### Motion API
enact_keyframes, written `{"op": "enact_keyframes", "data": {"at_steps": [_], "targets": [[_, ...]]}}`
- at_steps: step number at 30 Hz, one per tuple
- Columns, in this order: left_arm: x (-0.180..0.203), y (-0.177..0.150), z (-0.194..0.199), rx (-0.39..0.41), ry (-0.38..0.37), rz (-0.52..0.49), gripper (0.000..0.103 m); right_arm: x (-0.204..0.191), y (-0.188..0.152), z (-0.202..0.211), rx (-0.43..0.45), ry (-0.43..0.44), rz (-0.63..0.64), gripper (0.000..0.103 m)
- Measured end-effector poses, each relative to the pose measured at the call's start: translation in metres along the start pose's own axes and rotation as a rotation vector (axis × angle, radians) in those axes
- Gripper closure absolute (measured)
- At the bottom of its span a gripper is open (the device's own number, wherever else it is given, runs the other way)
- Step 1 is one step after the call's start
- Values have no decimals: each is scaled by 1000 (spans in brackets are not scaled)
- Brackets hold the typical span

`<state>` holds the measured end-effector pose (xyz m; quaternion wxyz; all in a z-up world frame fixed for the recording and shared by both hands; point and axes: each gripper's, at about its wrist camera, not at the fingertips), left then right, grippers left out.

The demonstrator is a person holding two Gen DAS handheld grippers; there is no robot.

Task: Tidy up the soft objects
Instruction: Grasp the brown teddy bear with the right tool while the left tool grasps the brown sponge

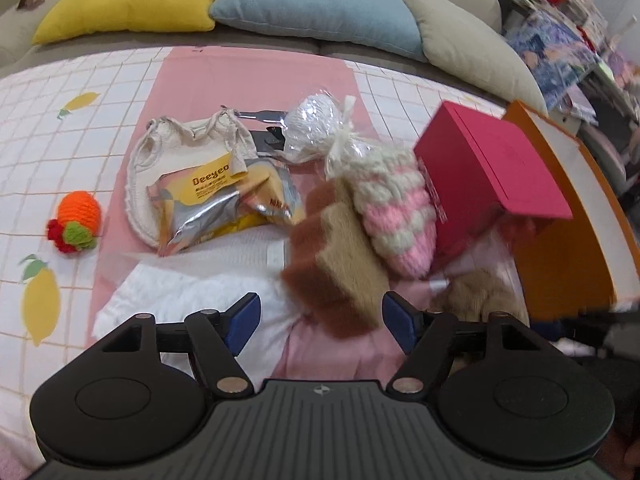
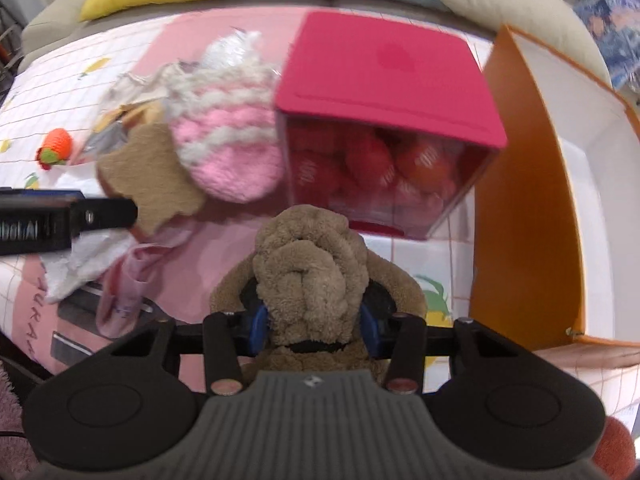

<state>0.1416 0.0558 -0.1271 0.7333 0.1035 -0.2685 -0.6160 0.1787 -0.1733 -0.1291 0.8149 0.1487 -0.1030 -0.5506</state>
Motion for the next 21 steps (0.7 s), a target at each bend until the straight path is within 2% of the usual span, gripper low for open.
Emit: {"op": "enact_keyframes", "data": {"at_steps": [4,6,7,13,19,20,21], "targets": [[-3,8,-12,6,-19,42,28,-3,3,-10,-9,3,4,57],[-1,9,-13,5,-28,52,37,-5,4,-13,-14,4,5,57],[1,8,-11,10,-33,51,39,-6,4,-12,-17,5,4,57],[23,2,3,37,-74,-32,39,-5,0,-16,-25,12,-10,56],[26,14,-19,22,-33,12,39,-6,1,-17,-23,12,-3,56],[28,14,-22,23,-23,11,43,-5,1,-17,-23,14,-5,56],[29,15,-25,21,-23,9,55,-4,1,-17,-24,16,-8,56]]}}
Point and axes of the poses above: each gripper's, at about its wrist camera, not at the fingertips, and z roughly against the way its jaws point, x to its right, y to its top, and after that the axes turned 3 degrees about z, right-handed
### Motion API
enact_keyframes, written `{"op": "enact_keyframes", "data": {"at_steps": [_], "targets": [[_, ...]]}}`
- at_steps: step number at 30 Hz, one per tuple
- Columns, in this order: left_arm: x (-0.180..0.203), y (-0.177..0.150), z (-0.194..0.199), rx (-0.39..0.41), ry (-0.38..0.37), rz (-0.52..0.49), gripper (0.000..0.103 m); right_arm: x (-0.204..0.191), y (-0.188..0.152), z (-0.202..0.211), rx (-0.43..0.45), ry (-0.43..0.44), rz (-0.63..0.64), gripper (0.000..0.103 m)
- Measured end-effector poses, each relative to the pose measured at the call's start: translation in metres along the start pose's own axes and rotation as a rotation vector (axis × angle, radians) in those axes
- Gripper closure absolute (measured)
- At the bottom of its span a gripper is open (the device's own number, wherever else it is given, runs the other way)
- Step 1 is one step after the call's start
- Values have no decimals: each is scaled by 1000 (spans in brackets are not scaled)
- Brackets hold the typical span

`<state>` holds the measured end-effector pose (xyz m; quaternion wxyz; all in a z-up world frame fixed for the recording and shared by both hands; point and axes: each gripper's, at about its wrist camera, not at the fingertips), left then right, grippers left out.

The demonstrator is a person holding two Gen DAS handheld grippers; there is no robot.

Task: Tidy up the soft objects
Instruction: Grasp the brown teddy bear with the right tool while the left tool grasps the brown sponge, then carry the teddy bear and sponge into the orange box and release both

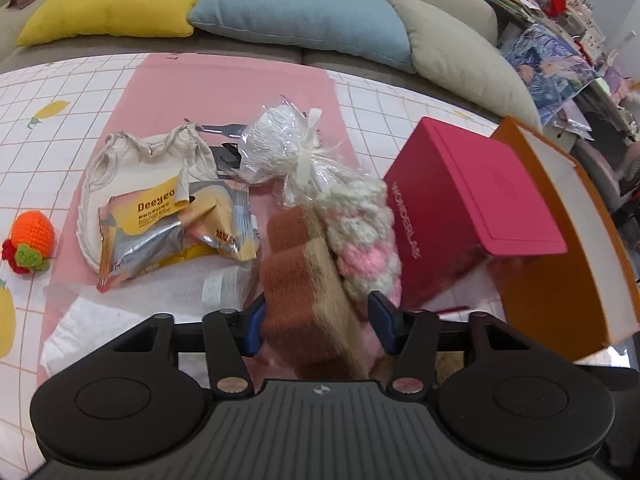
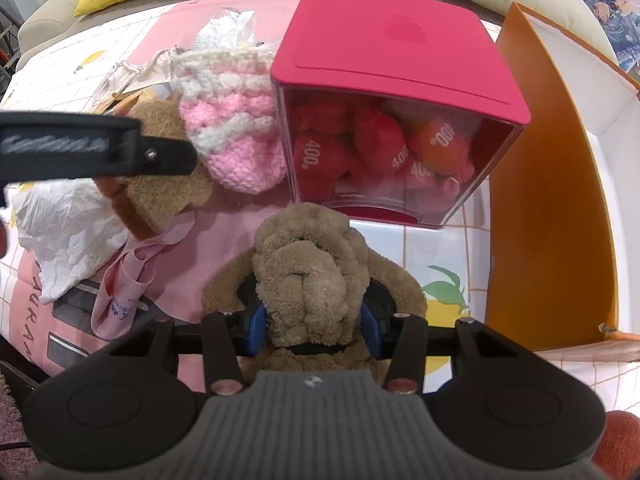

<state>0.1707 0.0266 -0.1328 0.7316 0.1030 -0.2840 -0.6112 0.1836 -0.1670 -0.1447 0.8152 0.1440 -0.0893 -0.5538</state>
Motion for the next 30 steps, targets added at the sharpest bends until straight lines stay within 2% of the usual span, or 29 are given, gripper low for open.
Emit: {"op": "enact_keyframes", "data": {"at_steps": [3,5,12,20,26,30], "targets": [[4,-3,4,9,6,-28,64,2,0,2,1,4,-6,56],[7,-6,11,25,13,-54,65,3,-1,6,12,9,-8,56],[15,-16,56,108,49,-131,67,5,-4,22,50,23,-24,56],[22,-24,109,197,67,-156,67,9,-10,55,129,50,-49,56],[40,-30,132,219,16,-192,67,22,-18,91,219,63,-82,56],[64,-21,138,227,-69,-216,67,44,-22,117,289,43,-141,56]]}}
Point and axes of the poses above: each gripper's, at about its wrist camera, not at the fingertips, and z roughly against the way its jaws point, x to its right, y to its top, and after that the axes turned 3 degrees about z, right-handed
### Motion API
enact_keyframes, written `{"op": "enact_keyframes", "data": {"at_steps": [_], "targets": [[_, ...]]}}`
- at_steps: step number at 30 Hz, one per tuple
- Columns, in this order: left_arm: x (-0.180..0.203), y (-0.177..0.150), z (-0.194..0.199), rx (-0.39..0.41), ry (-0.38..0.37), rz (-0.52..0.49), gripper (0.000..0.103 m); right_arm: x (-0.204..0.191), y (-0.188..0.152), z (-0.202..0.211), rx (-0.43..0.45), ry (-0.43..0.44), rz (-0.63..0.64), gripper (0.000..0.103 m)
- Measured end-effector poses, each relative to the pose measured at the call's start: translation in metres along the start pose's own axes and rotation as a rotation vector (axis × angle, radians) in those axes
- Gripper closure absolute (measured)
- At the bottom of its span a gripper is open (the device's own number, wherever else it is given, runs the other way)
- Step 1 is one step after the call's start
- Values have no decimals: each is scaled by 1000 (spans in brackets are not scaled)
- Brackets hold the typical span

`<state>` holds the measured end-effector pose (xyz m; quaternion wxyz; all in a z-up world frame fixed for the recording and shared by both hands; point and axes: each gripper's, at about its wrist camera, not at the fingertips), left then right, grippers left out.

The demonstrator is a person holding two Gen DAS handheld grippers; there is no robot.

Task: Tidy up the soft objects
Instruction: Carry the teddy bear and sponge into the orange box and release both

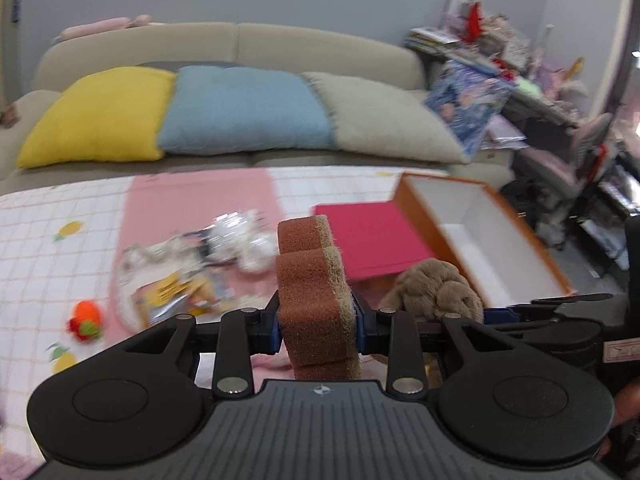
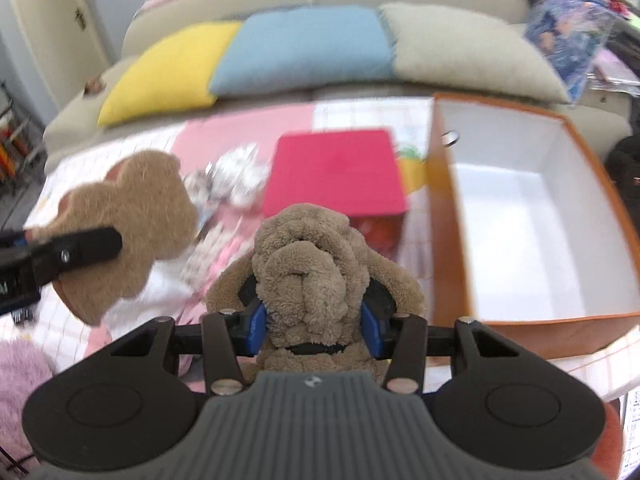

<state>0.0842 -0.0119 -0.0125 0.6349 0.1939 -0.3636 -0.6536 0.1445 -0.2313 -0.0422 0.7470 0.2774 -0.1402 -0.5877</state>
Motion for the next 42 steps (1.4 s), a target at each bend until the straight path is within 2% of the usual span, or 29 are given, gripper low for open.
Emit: {"op": "enact_keyframes", "data": {"at_steps": [4,8,15,20,26,30,35,42], "targets": [[32,20,-10,20,-84,-73,67,35,12,22,65,-42,-72,56],[74,38,-28,35,-146,-187,67,77,26,38,118,-121,-137,56],[148,57,-75,13,-229,-348,67,155,46,42,134,-203,-268,56],[186,51,-120,-91,-240,-456,67,196,55,9,58,-213,-314,56],[214,31,-160,-191,-182,-582,66,221,50,-35,-95,-208,-311,56],[220,23,-174,-258,-173,-609,66,218,44,-55,-162,-222,-242,56],[225,11,-186,-314,-137,-608,66,218,38,-63,-218,-214,-215,55],[226,2,-189,-350,-122,-582,65,213,33,-71,-263,-220,-160,51]]}}
Point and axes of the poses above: each gripper's, at about its wrist camera, not at the fingertips, and z roughly against the way its jaws point, x to its right, y to its top, and after that the axes turned 3 degrees about z, right-handed
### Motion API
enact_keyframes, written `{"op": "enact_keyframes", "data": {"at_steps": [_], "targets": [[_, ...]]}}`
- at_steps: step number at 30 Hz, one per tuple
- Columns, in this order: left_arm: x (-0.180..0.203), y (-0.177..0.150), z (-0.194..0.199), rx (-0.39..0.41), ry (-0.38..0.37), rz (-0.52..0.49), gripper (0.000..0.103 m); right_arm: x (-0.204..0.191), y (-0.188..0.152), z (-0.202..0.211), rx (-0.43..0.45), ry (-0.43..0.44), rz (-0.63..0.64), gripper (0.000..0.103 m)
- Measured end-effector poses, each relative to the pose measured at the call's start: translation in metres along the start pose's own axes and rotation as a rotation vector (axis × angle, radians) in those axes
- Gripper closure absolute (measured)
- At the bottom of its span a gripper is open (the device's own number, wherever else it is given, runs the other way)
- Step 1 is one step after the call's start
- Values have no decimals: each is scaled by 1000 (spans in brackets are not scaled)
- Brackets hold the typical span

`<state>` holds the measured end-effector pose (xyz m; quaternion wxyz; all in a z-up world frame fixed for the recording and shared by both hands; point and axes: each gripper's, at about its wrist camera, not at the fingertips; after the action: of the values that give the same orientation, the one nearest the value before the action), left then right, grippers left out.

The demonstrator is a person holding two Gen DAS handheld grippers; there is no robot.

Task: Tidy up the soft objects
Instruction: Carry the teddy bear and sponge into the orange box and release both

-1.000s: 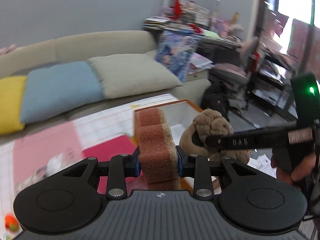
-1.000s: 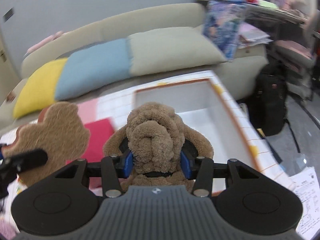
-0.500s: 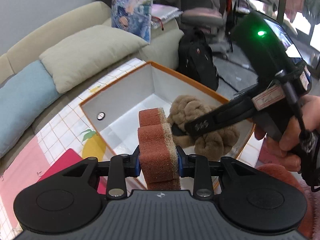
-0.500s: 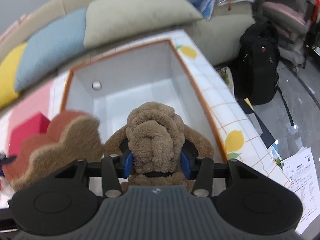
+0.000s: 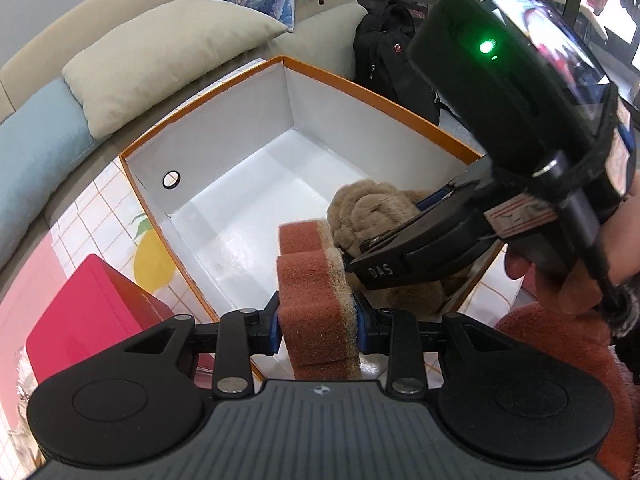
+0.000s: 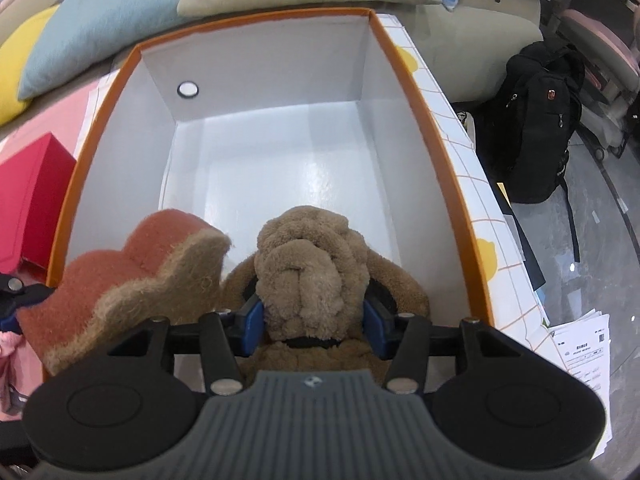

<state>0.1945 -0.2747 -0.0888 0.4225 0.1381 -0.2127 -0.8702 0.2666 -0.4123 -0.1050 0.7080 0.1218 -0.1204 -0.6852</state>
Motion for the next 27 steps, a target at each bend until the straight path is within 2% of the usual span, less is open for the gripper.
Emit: {"op": "enact_keyframes", "data": {"at_steps": [4,6,8,14,18,22,27], "targets": [[-2,-2,4,9,-15,17,61,-2,1,3,2,-22,25,46],[-3,-2,8,20,-18,21,47,-4,1,8,9,-37,43,45],[-6,-3,12,25,-45,34,39,-5,2,13,17,-54,54,40],[-14,-7,35,62,-66,59,37,-13,4,35,59,-105,95,35],[-24,-15,60,125,-73,90,37,-22,1,64,139,-149,106,31],[-42,-31,91,230,-53,151,37,-38,-9,96,263,-172,73,26],[-65,-61,129,356,3,200,37,-63,-35,123,418,-101,-24,19]]}}
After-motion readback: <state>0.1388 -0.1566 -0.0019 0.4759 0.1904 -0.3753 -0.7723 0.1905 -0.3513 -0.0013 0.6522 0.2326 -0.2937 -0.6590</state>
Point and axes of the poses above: each gripper's, at about its wrist camera, not at the fingertips, and z roughly against the way its jaws point, x to its right, y to its top, and after that the axes turned 3 degrees about z, right-handed
